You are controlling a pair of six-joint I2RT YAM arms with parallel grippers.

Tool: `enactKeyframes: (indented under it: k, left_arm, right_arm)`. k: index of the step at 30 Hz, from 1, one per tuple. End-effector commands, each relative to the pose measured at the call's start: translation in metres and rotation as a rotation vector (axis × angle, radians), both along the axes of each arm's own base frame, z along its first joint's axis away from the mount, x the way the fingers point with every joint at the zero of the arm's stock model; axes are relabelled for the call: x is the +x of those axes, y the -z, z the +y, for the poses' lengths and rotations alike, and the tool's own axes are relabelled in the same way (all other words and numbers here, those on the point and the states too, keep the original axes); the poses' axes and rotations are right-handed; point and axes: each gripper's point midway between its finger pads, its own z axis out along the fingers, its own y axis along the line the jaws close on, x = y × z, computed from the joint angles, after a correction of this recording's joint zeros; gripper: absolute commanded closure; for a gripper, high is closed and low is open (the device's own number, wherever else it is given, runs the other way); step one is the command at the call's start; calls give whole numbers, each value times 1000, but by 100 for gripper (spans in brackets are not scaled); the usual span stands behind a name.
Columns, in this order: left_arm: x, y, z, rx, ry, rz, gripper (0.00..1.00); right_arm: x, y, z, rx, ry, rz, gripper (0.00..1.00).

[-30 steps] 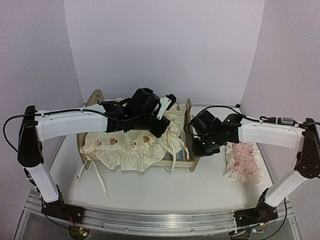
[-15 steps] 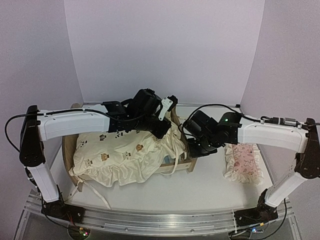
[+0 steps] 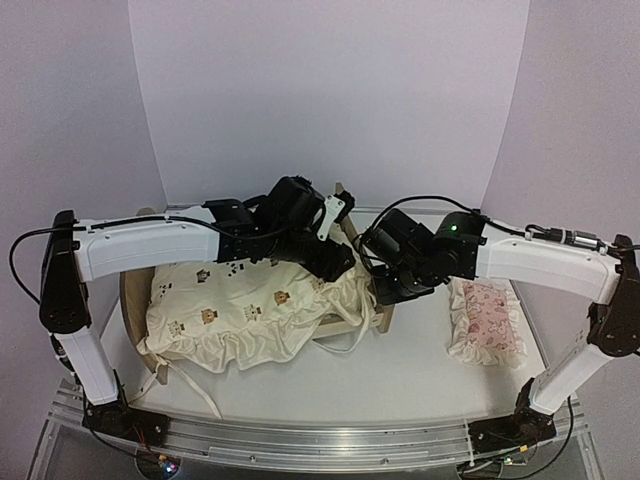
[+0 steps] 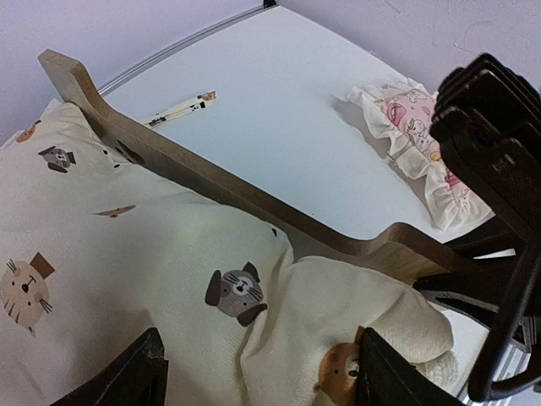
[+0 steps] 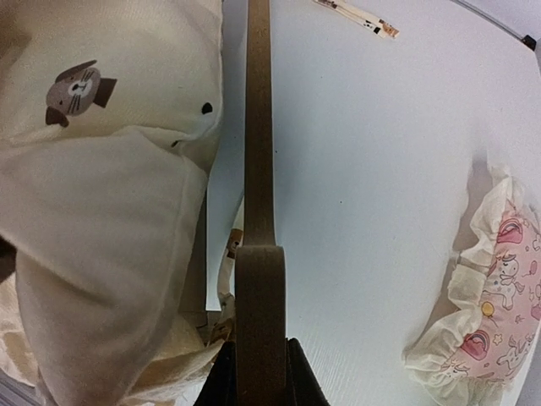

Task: Set up the pet bed

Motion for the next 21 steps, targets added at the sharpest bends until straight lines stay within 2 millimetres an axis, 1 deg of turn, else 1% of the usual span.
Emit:
enactKeyframes:
  k: [1,4,7,9,11,13,16,18,19,21]
  left_arm:
    - [-27,-67,6,-86,-8,-66,21]
    - [-46,-73,12,-90,-5,-61,20]
    - [-62,-69,19,-100,5,-28,14]
    - [-75,-73,24,-121,24,-12,12]
    - [-87,-72,27,-129,50,1,12]
    - [-103,-68,26,-137,101,20,15]
    - [-137,-50,18,-136,214,55,19]
    - [-157,-25,13,-104,275,49,20]
    - [-168,-15,9,-99,304,36,20]
    - [-180,1,2,-112,337,18,21]
  right_arm:
    - [27,-56,-5,-49,27,-220,100]
    - [29,-59,-7,-56,40,-228,100]
    - [29,-63,-9,-56,52,-239,100]
    - [30,-64,-11,-61,59,-246,100]
    - [31,-65,-12,-64,68,-253,100]
    - [31,-67,-13,-62,72,-257,100]
    - [32,-68,-12,-59,78,-258,100]
    - [32,-69,-13,-57,83,-259,100]
    - [32,-70,-12,-55,84,-261,100]
    - [33,-71,-12,-53,89,-261,100]
